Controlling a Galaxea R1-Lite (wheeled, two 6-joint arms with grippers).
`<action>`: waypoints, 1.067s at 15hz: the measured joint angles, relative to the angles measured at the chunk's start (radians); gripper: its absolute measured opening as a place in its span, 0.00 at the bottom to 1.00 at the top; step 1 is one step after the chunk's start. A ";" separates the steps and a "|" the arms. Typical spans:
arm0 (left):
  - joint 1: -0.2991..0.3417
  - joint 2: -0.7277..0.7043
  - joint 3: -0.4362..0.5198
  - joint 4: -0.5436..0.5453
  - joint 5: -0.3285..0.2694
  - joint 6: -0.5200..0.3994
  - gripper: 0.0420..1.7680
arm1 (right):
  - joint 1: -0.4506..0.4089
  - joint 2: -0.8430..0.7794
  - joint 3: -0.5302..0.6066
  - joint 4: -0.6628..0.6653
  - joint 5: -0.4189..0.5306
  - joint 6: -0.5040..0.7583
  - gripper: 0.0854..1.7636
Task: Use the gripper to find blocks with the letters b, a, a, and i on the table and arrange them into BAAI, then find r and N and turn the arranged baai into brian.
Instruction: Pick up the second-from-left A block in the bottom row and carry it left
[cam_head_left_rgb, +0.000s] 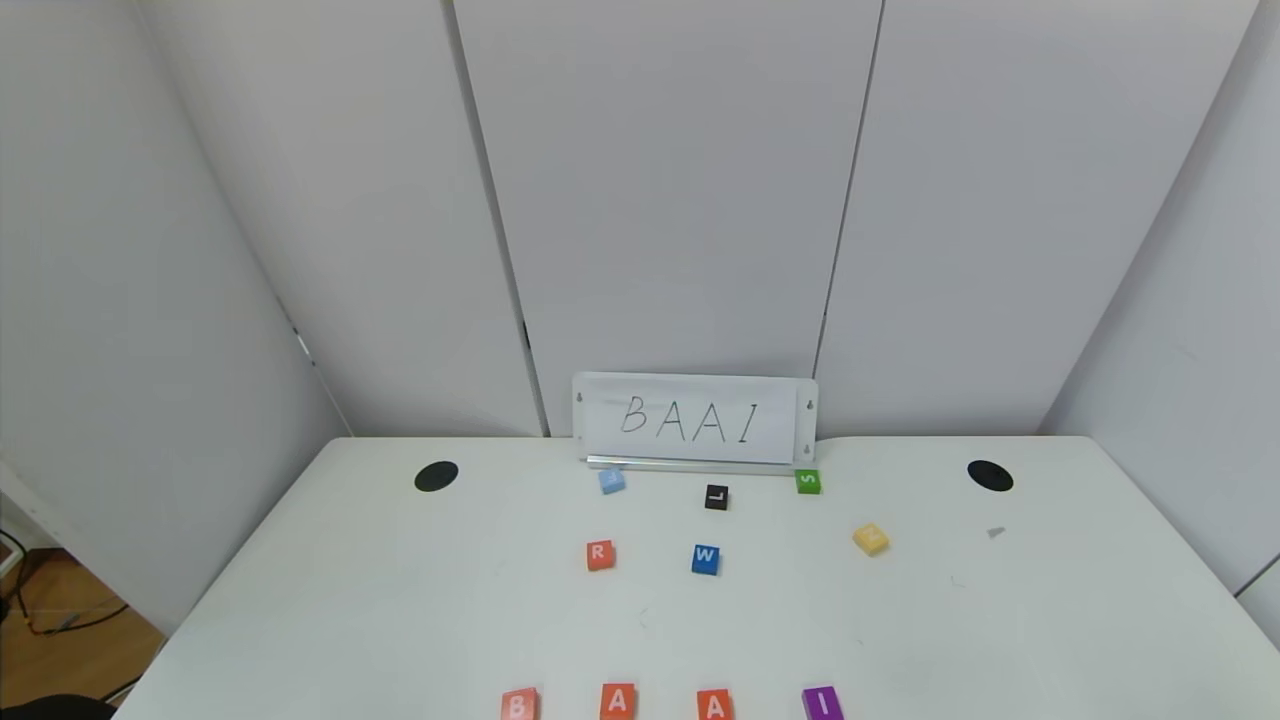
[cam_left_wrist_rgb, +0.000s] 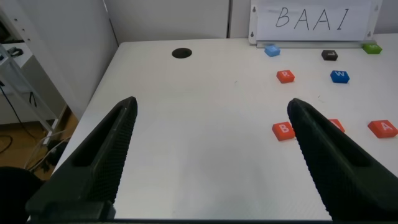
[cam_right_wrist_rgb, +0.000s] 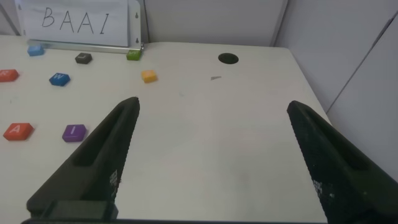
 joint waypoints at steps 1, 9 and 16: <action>0.000 0.000 0.000 0.000 0.000 -0.001 0.97 | 0.000 0.000 0.000 0.000 0.001 0.000 0.97; 0.000 0.000 0.000 -0.002 -0.011 -0.004 0.97 | 0.000 0.000 0.000 0.007 0.001 -0.001 0.97; 0.000 0.000 0.000 -0.003 -0.004 -0.036 0.97 | 0.000 0.000 0.000 0.007 0.001 -0.002 0.97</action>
